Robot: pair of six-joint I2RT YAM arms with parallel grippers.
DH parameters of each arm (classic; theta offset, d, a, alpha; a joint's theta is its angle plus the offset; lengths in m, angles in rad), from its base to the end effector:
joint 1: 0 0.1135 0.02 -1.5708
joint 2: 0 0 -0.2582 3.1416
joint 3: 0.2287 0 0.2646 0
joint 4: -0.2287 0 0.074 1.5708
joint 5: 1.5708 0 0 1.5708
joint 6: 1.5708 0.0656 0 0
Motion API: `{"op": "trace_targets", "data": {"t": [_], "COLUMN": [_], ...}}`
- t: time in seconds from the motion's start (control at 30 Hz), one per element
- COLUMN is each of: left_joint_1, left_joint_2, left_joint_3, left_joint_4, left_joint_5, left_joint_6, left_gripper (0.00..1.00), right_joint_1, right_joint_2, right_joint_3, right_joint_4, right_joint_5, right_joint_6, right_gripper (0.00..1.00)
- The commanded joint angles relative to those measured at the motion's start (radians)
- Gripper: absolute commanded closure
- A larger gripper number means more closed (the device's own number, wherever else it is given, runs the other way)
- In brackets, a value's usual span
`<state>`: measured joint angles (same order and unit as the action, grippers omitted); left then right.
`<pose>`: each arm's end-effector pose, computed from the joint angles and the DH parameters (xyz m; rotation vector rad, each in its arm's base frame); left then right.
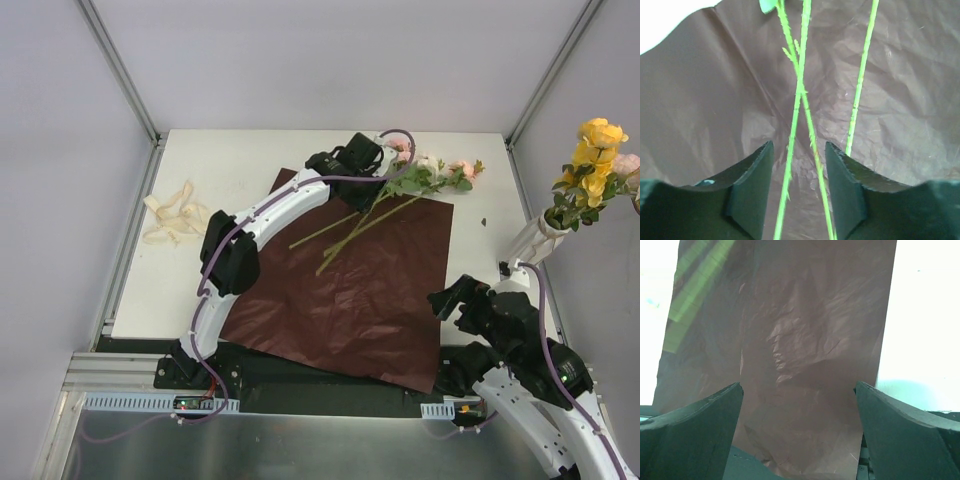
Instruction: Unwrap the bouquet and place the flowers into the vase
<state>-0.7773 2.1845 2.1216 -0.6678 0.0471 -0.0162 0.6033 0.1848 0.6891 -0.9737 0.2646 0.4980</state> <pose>0.3782 -0.3764 0.2751 0.8937 2.1676 -0.4556 0.0800 0.0343 0.2759 0.0592 2.0480 0.4246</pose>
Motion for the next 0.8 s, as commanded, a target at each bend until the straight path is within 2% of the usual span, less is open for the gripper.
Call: {"op": "trace_targets", "data": {"t": [0.0, 0.07, 0.23, 0.33, 0.4, 0.47, 0.57, 0.77], "left_joint_1": [0.006, 0.006, 0.004, 0.004, 0.001, -0.010, -0.030, -0.062], "left_joint_2": [0.024, 0.021, 0.050, 0.089, 0.113, 0.141, 0.176, 0.244], "left_joint_3": [-0.022, -0.034, -0.022, 0.003, 0.020, 0.032, 0.040, 0.066], "left_joint_4": [-0.047, -0.049, -0.047, -0.047, -0.047, -0.044, -0.036, -0.033], "left_joint_5": [0.002, 0.032, 0.166, 0.250, 0.296, 0.327, 0.338, 0.274], "left_joint_6": [-0.018, -0.022, -0.019, -0.033, -0.053, -0.073, -0.073, -0.056], "left_gripper": [0.51, 0.52, 0.67, 0.72, 0.71, 0.65, 0.61, 0.65], "right_joint_1": [-0.002, -0.004, -0.002, -0.002, -0.004, -0.002, -0.002, -0.004], "right_joint_2": [0.013, 0.012, 0.010, 0.015, 0.015, 0.010, 0.008, 0.010], "right_joint_3": [0.000, 0.003, 0.000, -0.002, -0.003, -0.005, -0.007, 0.000], "right_joint_4": [0.020, 0.015, 0.013, 0.012, 0.007, 0.007, 0.006, -0.002], "right_joint_5": [-0.002, 0.004, 0.015, 0.013, 0.016, 0.016, 0.021, 0.019], "right_joint_6": [0.010, 0.007, 0.005, 0.002, 0.002, 0.002, 0.002, 0.005], "right_gripper": [0.03, 0.03, 0.03, 0.04, 0.04, 0.03, 0.03, 0.03]}}
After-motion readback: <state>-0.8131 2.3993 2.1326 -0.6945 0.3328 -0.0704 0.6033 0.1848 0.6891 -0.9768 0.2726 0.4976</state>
